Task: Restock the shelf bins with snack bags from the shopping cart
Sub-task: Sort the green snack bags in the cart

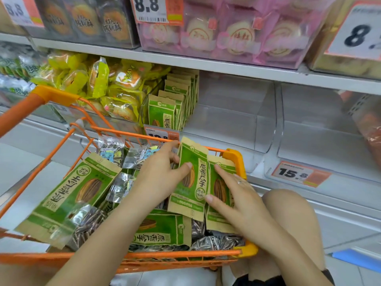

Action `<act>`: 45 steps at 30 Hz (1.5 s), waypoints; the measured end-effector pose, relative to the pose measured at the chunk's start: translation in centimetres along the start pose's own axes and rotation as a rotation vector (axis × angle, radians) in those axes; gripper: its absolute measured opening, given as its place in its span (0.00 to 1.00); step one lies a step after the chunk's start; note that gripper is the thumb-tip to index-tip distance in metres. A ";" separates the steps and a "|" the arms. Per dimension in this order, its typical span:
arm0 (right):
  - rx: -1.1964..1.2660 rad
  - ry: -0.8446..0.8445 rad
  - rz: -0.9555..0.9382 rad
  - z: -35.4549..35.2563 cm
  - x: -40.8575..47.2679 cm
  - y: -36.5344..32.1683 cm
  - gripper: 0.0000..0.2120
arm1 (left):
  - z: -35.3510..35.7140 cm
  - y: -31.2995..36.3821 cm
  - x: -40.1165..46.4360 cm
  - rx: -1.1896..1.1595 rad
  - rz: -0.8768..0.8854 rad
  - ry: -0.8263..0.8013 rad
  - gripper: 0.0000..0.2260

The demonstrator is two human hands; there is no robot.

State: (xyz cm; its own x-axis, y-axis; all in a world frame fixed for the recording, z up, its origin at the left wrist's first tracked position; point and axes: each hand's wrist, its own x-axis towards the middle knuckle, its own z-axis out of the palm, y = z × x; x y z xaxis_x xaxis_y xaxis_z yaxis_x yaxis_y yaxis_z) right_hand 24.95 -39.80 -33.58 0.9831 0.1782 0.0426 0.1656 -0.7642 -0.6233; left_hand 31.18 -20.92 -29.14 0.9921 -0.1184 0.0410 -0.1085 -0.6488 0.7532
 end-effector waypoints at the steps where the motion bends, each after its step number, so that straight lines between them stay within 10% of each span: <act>1: 0.015 -0.002 0.002 0.0 0.0 0.0 0.42 | 0.1 0.1 -0.2 -0.077 -0.027 0.003 0.23; 8: 0.124 0.048 -0.008 -1.0 0.1 -1.5 0.33 | 0.0 0.4 -2.2 -0.654 -0.064 0.097 0.22; 14: 1.072 -0.025 0.207 -0.1 1.7 -4.3 0.33 | -1.0 0.6 -4.6 -0.753 -0.054 0.112 0.25; 20: 1.205 0.036 0.307 0.6 2.2 -4.4 0.20 | -5.0 -2.9 -5.7 -0.219 0.020 0.078 0.17; 24: 1.242 0.198 0.334 0.4 2.1 -3.8 0.10 | -7.1 -5.4 -6.4 0.370 0.075 -0.238 0.08; 30: 1.197 0.228 0.326 0.6 1.9 -3.9 0.11 | -6.1 -6.2 -7.2 0.708 0.202 -0.272 0.16; 37: 1.196 0.285 0.325 0.6 1.8 -3.9 0.08 | -5.7 -7.4 -7.3 0.351 0.245 -0.259 0.10; 45: 1.090 0.383 0.298 0.9 2.2 -4.2 0.13 | -8.6 -5.2 -6.2 -0.722 -0.135 0.146 0.11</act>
State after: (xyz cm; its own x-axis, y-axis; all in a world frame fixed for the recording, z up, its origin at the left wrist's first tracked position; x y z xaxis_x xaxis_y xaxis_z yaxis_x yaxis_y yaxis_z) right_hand 26.37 -35.63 -31.62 0.9617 -0.2546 -0.1013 -0.0452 0.2174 -0.9750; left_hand 26.13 -10.30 -27.65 0.9976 0.0603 -0.0333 0.0327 0.0102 0.9994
